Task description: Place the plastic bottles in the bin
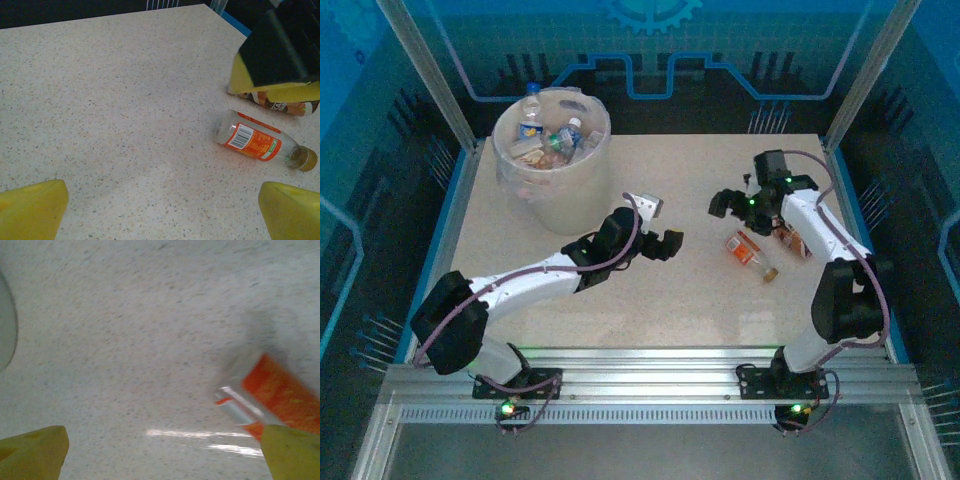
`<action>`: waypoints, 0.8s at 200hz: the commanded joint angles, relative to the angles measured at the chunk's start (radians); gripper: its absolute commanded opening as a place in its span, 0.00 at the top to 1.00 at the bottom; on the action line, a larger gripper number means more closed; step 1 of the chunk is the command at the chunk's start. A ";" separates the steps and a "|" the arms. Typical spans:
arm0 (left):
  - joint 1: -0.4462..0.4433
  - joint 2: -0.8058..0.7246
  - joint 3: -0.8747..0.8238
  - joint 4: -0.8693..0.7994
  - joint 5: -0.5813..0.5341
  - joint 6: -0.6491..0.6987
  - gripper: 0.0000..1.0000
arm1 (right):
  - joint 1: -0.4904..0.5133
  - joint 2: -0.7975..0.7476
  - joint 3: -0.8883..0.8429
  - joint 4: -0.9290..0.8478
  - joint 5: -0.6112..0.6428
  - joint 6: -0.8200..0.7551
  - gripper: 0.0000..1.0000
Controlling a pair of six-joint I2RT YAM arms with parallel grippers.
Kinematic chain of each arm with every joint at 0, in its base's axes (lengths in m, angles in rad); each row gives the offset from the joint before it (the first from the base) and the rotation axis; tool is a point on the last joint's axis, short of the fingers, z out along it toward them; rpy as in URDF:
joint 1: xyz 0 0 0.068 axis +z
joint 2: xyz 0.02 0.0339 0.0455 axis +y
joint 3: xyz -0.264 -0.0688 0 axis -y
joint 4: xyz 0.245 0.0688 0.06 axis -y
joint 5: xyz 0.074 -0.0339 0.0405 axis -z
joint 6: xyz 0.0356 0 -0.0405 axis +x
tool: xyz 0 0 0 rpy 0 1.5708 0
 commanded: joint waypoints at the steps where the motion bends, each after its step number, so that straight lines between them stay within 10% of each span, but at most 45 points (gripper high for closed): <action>1: -0.008 0.002 0.004 0.033 -0.032 -0.027 0.01 | -0.071 0.008 -0.043 -0.055 0.041 -0.058 0.00; 160: -0.010 -0.004 0.001 0.014 -0.084 -0.049 0.01 | -0.043 0.029 -0.302 0.032 -0.004 -0.064 0.00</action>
